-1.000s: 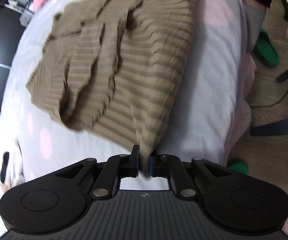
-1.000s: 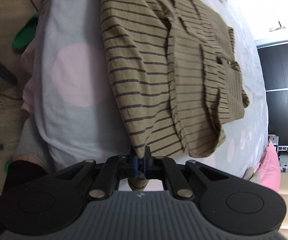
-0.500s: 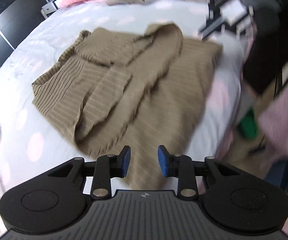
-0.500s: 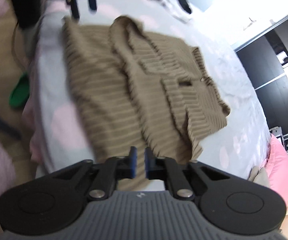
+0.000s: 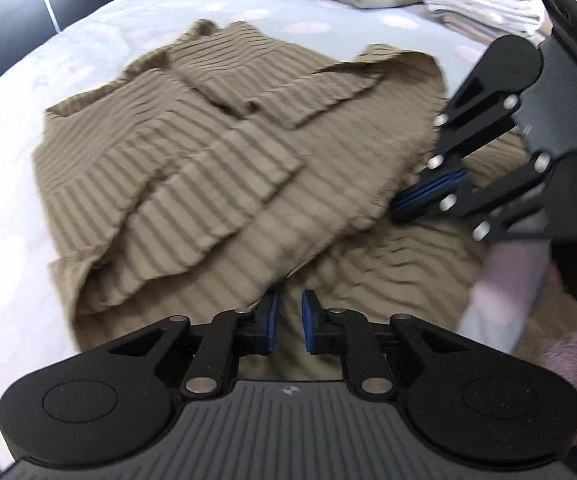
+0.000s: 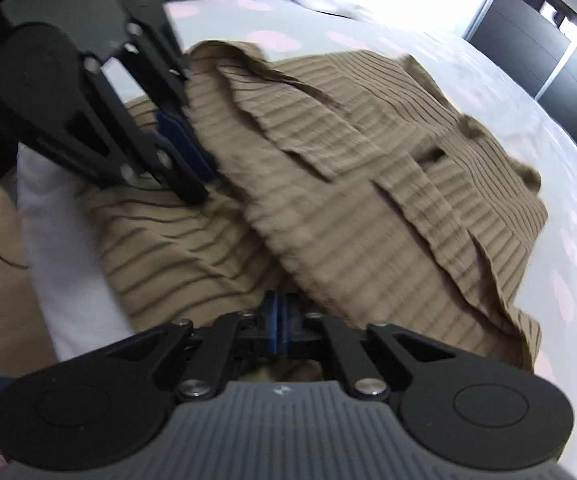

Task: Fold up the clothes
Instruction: 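Lay the shirt back on the bed and open both grippers, then pinch the shirt collar edges with both grippers and lift them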

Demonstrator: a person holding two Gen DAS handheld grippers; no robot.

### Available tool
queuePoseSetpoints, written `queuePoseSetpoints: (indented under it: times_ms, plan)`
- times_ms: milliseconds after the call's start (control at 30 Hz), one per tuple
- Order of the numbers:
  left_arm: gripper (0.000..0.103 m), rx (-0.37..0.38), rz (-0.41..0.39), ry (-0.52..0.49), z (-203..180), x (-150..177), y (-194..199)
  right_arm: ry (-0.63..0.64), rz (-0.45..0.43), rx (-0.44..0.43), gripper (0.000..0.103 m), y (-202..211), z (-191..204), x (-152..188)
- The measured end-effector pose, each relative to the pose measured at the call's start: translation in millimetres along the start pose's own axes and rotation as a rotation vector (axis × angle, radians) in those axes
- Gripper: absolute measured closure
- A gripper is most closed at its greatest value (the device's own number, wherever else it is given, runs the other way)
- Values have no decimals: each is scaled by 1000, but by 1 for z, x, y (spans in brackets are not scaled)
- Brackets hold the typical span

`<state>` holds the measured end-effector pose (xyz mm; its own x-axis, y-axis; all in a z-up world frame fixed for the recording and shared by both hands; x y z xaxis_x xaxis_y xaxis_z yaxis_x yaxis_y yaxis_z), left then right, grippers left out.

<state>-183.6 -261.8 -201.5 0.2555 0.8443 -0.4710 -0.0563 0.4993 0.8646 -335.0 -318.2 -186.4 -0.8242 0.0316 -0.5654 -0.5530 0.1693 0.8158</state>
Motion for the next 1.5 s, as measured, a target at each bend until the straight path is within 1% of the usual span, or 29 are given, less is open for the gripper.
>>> queuePoseSetpoints:
  times_ms: [133, 200, 267, 333, 433, 467, 500, 567, 600, 633, 667, 700, 733, 767, 800, 867, 967, 1033, 1100, 1133, 1267, 1333, 1400, 1500]
  plan:
    - [91, -20, 33, 19, 7, 7, 6, -57, 20, 25, 103, 3, -15, 3]
    - [91, -35, 71, 9, 9, 11, 15, -75, 35, 30, 103, 6, -19, 5]
    - [91, -38, 58, 30, 21, 6, 25, -92, 41, 39, 101, 19, -23, 9]
    - [91, -39, 39, 53, 33, 0, 34, -102, 28, 34, 98, 31, -28, 12]
    - [89, -42, 12, 88, 52, -10, 48, -131, -29, 33, 83, 54, -40, 5]
    - [84, -43, 3, 100, 58, -13, 53, -155, -56, 35, 74, 59, -47, -2]
    - [81, -43, -6, 112, 64, -16, 58, -186, -83, 38, 69, 63, -55, -8]
    - [76, -45, -25, 136, 77, -22, 67, -260, -130, 44, 66, 69, -74, -19]
    - [73, -46, -34, 147, 83, -25, 72, -291, -141, 50, 65, 68, -84, -24]
    - [72, -64, -39, 159, 92, -30, 72, -314, -143, 59, 65, 66, -95, -29]
    - [68, -84, -44, 175, 103, -35, 71, -325, -144, 74, 65, 63, -105, -33]
    - [63, -99, -52, 197, 113, -40, 69, -323, -144, 95, 64, 58, -114, -37]
    - [60, -111, -62, 218, 124, -45, 66, -325, -139, 111, 61, 52, -123, -40]
    - [56, -124, -73, 237, 134, -50, 62, -329, -131, 121, 51, 45, -132, -43]
    - [52, -142, -77, 249, 144, -55, 55, -332, -122, 131, 43, 38, -141, -46]
    - [46, -168, -76, 267, 163, -65, 39, -365, -106, 132, 42, 21, -163, -54]
    - [45, -176, -50, 262, 184, -76, 11, -416, -83, 124, 42, -1, -192, -65]
    - [45, -168, -32, 243, 195, -79, -7, -412, -70, 119, 40, -16, -209, -73]
    - [44, -159, -14, 223, 206, -80, -24, -391, -52, 117, 35, -32, -223, -82]
    - [44, -154, -4, 213, 212, -81, -33, -387, -41, 115, 34, -41, -230, -87]
    - [41, -136, 32, 172, 233, -85, -67, -425, -7, 103, 33, -77, -262, -100]
    - [39, -124, 22, 180, 241, -85, -77, -468, 7, 84, 33, -94, -276, -103]
    - [33, -106, -3, 188, 248, -85, -85, -510, 21, 53, 33, -111, -287, -105]
    - [29, -84, -35, 190, 251, -88, -90, -526, 32, 10, 33, -131, -293, -109]
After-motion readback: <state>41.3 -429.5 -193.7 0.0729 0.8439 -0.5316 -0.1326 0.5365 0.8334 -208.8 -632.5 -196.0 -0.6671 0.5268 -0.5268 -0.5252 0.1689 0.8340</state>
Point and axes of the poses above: each gripper's, at about its wrist camera, not at the fingertips, and y roughly against the way its jaws point, z to its left, x to its underside, the point moved 3 cm from there along -y, roughly the way its jaws point, and after that the axes turned 7 degrees about -y, right-handed, at the moved point
